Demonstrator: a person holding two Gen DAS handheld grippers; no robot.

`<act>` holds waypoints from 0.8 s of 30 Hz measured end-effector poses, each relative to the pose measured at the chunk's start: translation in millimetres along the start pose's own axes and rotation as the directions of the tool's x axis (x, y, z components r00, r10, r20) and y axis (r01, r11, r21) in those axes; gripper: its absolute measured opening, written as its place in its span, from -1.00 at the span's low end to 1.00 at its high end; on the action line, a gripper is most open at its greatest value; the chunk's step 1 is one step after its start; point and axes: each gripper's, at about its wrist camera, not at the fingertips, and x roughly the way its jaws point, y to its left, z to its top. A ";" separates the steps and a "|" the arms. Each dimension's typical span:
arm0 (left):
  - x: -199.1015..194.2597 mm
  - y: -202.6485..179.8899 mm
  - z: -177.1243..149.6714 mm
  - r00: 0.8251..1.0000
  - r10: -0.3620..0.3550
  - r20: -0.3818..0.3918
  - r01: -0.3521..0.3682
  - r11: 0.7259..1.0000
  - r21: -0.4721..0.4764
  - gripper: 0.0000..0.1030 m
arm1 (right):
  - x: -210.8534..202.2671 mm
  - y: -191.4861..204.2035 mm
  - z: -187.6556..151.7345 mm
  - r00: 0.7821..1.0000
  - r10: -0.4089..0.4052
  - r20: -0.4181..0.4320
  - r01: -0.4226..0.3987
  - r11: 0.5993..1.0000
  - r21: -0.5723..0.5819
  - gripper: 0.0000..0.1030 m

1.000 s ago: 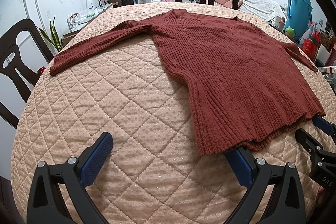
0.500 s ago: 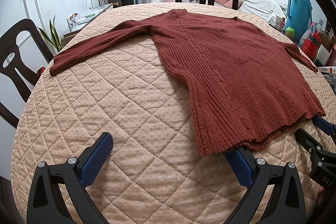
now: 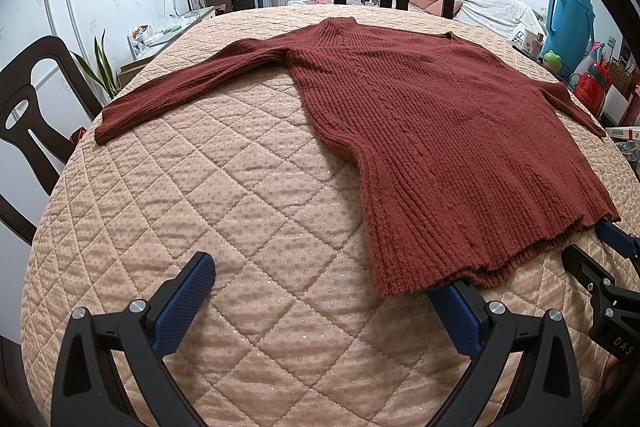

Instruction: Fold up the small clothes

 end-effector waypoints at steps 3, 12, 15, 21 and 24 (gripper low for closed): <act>0.0 0.1 0.0 1.000 0.000 0.000 0.000 1.000 0.000 1.00 | -0.1 -0.1 0.2 1.000 0.000 0.000 0.000 1.000 0.000 0.52; 0.0 0.6 0.1 1.000 -0.003 0.000 0.003 1.000 -0.002 1.00 | 1.8 -1.3 1.0 1.000 -0.001 -0.002 0.001 1.000 -0.002 0.51; -0.3 1.5 0.0 1.000 -0.013 0.000 0.013 1.000 -0.006 1.00 | 1.8 -1.4 2.2 1.000 0.001 -0.006 -0.001 1.000 -0.006 0.52; -11.3 13.1 2.2 0.997 -0.078 -0.002 0.078 0.997 -0.004 1.00 | -15.7 0.6 9.0 0.999 0.052 0.004 -0.051 0.998 -0.039 0.52; -22.9 26.2 0.9 0.996 -0.080 0.037 0.080 0.997 -0.017 1.00 | -36.1 5.3 18.7 0.996 0.059 0.070 -0.053 0.994 -0.094 0.52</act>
